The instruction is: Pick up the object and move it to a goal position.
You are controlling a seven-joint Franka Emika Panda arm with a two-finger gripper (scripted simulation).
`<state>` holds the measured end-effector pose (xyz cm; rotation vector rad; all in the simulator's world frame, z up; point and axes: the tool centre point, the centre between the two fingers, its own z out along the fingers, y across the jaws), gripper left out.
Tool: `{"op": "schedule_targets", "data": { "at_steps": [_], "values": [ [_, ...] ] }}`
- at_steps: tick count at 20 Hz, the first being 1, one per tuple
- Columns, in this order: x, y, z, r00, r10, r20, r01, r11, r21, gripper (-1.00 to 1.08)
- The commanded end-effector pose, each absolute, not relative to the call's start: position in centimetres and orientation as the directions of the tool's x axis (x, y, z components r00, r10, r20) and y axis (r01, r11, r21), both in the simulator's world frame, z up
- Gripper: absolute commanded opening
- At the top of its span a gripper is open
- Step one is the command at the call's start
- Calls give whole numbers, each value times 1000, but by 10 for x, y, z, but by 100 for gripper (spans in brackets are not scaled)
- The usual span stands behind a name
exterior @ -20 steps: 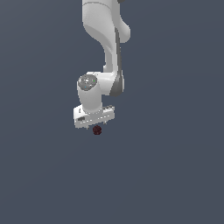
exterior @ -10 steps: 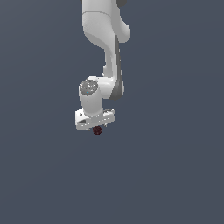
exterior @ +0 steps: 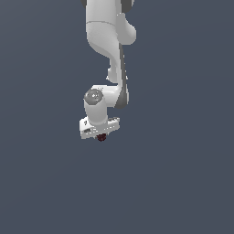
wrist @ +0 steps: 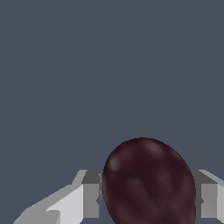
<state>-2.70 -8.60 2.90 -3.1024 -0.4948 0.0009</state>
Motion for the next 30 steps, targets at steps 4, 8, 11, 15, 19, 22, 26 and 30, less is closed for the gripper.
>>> {"op": "schedule_targets", "data": {
  "at_steps": [4,8,11,15,19,22,26,30],
  "values": [
    [-27,-86,28,950,312,0,312,-950,0,-100],
    [-27,-86,28,950,312,0,312,-950,0,-100],
    [-26,-86,30,951,311,0,311,-951,0,-100],
    [-21,-86,38,951,311,0,311,-951,0,-100],
    [-12,-85,53,951,311,0,311,-951,0,-100],
    [-1,-83,69,950,311,0,311,-950,0,-100],
    [16,-82,95,950,311,0,311,-950,0,-100],
    [32,-80,118,950,311,0,311,-950,0,-100]
  ]
}}
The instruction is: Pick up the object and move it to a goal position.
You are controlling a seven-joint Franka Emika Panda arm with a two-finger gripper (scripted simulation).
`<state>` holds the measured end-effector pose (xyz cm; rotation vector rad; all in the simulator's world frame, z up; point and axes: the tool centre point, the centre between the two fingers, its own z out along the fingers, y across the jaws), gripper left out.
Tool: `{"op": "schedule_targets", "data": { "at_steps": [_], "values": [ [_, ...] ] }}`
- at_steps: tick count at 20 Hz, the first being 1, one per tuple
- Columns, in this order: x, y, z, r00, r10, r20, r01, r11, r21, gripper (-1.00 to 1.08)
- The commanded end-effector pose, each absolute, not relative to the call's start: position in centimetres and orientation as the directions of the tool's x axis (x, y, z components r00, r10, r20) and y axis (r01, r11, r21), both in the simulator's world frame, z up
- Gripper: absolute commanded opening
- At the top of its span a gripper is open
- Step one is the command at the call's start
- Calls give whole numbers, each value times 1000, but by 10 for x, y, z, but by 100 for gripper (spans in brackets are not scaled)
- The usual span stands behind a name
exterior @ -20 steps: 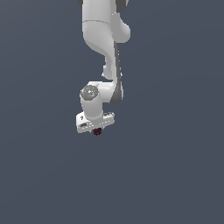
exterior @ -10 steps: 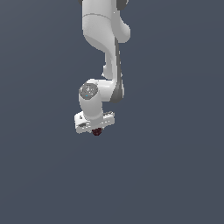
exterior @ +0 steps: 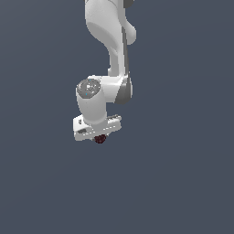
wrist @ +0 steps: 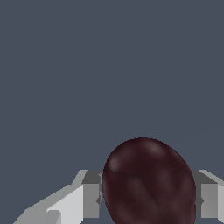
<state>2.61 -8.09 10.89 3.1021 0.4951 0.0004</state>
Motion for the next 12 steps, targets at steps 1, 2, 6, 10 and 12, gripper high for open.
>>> {"op": "schedule_targets", "data": {
  "at_steps": [1,2,6,10,12],
  "values": [
    [35,-80,122,950,312,0,312,-950,0,-100],
    [38,-80,126,950,312,0,312,-950,0,-100],
    [47,-79,138,950,312,0,312,-950,0,-100],
    [51,-79,142,950,312,0,312,-950,0,-100],
    [51,-79,142,950,312,0,312,-950,0,-100]
  ]
}}
